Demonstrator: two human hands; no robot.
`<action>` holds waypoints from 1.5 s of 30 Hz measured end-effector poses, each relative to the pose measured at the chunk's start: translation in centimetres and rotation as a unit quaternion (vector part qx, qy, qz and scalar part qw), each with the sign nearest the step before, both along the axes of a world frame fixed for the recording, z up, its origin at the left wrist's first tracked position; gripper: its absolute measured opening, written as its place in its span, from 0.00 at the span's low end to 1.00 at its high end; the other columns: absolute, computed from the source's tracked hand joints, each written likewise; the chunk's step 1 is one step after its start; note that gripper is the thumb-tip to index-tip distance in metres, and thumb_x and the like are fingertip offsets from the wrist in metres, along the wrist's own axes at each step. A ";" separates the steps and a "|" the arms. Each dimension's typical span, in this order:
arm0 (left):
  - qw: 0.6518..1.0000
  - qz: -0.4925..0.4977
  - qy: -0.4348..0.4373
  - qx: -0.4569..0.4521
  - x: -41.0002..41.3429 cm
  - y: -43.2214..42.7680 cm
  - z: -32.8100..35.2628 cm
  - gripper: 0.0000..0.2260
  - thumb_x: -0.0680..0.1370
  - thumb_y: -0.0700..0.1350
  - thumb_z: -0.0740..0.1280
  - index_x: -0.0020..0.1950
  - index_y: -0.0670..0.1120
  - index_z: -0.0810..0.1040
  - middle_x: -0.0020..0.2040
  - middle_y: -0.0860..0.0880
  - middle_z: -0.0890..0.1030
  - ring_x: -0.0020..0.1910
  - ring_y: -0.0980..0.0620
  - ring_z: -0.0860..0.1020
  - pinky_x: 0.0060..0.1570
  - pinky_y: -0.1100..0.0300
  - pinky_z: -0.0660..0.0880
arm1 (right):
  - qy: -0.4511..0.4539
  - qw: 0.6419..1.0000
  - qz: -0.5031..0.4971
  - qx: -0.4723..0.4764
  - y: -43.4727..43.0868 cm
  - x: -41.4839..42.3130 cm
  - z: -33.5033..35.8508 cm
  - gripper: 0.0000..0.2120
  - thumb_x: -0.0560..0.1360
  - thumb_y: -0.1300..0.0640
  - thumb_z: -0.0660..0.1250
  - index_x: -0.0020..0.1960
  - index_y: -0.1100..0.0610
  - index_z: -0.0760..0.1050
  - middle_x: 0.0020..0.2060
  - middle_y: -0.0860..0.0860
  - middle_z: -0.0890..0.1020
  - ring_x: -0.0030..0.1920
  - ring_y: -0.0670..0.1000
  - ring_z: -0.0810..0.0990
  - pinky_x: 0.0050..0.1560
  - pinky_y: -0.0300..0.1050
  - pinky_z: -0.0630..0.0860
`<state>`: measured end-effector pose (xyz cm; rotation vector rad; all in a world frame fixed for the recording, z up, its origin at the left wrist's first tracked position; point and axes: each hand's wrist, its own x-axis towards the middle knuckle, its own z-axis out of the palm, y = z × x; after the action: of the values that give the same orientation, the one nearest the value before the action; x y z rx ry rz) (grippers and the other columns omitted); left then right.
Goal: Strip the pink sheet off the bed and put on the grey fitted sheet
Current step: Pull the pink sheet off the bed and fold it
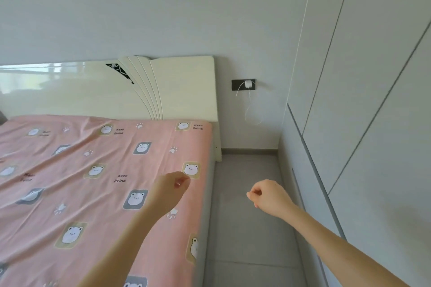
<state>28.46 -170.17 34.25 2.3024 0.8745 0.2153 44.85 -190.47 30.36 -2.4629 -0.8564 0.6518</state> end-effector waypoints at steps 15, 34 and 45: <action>0.997 0.050 0.062 -0.023 30.4 29.2 -7.4 0.06 0.78 0.45 0.64 0.43 0.51 0.78 0.34 0.62 0.76 0.36 0.57 0.75 0.34 0.68 0.65 | 0.104 0.994 -0.014 -0.014 29.1 30.1 -6.6 0.16 0.78 0.53 0.59 0.42 0.64 0.78 0.36 0.52 0.84 0.34 0.49 0.77 0.45 0.46 0.77; 0.947 0.157 0.238 -0.148 57.8 46.6 -28.6 0.13 0.80 0.48 0.60 0.60 0.46 0.78 0.59 0.50 0.79 0.55 0.50 0.77 0.51 0.59 0.73 | 0.374 0.912 -0.097 -0.133 56.2 55.6 -28.7 0.17 0.80 0.53 0.55 0.37 0.63 0.68 0.34 0.59 0.67 0.36 0.57 0.69 0.42 0.46 0.66; 0.954 0.145 0.240 -0.111 60.0 50.8 -35.9 0.10 0.79 0.44 0.62 0.56 0.45 0.80 0.55 0.48 0.78 0.49 0.49 0.74 0.48 0.58 0.70 | 0.387 0.896 -0.206 -0.074 63.4 55.3 -38.7 0.12 0.80 0.55 0.60 0.38 0.57 0.71 0.35 0.50 0.74 0.36 0.50 0.74 0.30 0.38 0.65</action>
<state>88.50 -119.38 -1.65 2.0357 1.4035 -0.3207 100.16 -127.07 -8.37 -2.0895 0.0282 1.4152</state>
